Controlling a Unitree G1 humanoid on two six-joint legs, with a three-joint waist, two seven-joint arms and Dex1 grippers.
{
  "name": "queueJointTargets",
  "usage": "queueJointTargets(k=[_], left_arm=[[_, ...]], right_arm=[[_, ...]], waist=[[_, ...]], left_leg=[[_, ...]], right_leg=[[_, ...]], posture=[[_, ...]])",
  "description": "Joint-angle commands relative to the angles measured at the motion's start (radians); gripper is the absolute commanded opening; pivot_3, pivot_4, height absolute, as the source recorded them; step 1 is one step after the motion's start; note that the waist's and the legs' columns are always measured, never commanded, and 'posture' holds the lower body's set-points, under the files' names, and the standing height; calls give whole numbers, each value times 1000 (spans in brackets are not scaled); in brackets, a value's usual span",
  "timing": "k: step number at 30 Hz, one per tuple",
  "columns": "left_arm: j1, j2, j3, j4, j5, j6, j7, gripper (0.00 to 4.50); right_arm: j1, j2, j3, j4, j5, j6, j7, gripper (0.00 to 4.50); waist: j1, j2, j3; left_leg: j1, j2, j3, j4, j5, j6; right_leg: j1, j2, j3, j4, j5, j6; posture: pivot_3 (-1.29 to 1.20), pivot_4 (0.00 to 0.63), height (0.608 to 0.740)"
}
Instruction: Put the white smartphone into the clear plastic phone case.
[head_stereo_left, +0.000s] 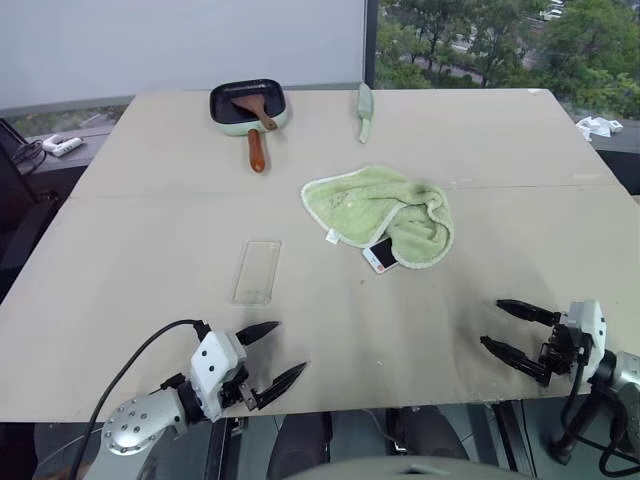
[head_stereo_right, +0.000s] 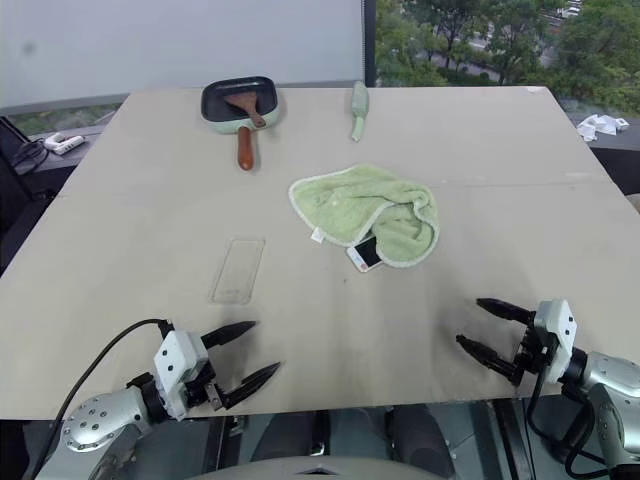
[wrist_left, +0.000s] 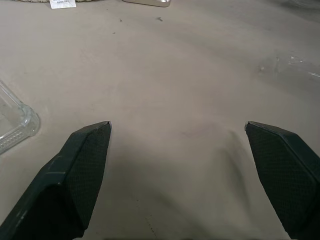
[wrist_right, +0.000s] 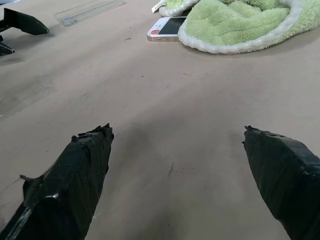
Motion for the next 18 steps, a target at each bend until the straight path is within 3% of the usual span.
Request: queueJointTargets(k=[1,13,18], left_arm=[[-7,4,7,-7,-5,-15,-1,4445],[-44,-5,16,-95,-26,121,105,4445],[-52,-5,20,-128,-40,128,115,4445]], right_arm=[[6,0,-34,-43,10,-16,-18,4500],[-42,-19,-29,-62,39,88,-71,4500],[-104,-24,-19,-29,-24,78,-125,4500]], waist=[[0,0,0],[0,0,0],[0,0,0]], left_leg=[[0,0,0,0,0,0],[0,0,-1,0,0,0],[0,0,-2,0,0,0]], right_leg=[[0,0,0,0,0,0],[0,0,0,0,0,0],[0,0,0,0,0,0]], posture=[[0,150,740],[0,150,740],[0,150,740]])
